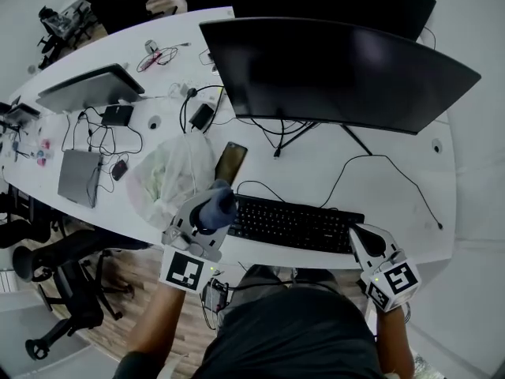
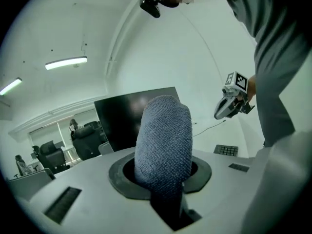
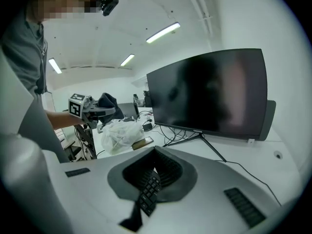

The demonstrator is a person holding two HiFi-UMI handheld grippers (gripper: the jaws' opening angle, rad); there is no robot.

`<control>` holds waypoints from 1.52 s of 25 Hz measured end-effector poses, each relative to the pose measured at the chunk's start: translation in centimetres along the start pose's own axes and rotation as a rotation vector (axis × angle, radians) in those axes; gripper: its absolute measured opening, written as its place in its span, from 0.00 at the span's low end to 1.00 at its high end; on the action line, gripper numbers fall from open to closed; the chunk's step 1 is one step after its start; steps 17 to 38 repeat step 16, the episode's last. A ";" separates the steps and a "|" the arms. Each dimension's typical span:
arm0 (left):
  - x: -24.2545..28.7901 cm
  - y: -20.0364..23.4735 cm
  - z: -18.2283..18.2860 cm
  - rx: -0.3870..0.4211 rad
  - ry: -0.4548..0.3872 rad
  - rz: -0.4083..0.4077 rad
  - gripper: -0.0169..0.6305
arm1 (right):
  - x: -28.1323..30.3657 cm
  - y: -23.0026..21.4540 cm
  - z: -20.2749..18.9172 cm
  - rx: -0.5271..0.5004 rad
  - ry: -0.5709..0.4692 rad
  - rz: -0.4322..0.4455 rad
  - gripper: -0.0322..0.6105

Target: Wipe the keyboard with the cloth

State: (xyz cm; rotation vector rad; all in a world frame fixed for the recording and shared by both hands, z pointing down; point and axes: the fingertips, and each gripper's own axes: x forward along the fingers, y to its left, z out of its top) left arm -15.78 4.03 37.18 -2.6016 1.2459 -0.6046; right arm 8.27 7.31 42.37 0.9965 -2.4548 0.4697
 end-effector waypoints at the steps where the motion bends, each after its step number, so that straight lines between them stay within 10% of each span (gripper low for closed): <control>1: -0.6 0.2 0.6 0.005 -0.014 0.002 0.16 | 0.0 0.5 0.1 -0.004 -0.001 0.002 0.06; 16: -8.2 -0.3 7.4 -0.161 -0.232 -0.058 0.16 | -1.7 8.4 2.8 -0.081 -0.040 -0.006 0.06; 38: -8.2 -0.3 7.4 -0.161 -0.232 -0.058 0.16 | -1.7 8.4 2.8 -0.081 -0.040 -0.006 0.06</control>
